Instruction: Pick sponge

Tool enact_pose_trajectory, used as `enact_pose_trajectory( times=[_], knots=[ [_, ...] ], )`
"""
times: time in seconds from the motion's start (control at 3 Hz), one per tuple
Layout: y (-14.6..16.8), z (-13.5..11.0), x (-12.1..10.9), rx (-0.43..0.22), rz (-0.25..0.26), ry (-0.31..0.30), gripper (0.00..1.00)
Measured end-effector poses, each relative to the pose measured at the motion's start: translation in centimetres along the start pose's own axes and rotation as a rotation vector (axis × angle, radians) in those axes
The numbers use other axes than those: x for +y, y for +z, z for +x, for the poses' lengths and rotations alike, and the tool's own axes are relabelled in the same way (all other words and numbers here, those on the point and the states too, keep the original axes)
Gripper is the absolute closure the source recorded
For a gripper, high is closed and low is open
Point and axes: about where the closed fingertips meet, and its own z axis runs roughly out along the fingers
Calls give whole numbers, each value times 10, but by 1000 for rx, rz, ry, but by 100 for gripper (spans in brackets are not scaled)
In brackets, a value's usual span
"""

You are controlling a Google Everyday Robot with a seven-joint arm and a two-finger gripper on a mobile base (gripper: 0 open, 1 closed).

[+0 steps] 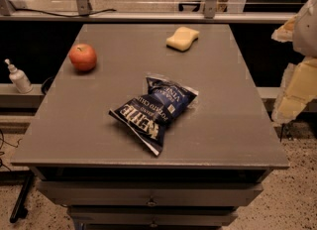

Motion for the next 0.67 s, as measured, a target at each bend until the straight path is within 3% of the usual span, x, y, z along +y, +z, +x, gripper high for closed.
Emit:
enact_pose_trajectory(
  times=[0.33,0.67],
  knots=[
    [0,-3,-3,-9,17,-10,0],
    [15,-13,-30,-31,72,-42,0]
  ],
)
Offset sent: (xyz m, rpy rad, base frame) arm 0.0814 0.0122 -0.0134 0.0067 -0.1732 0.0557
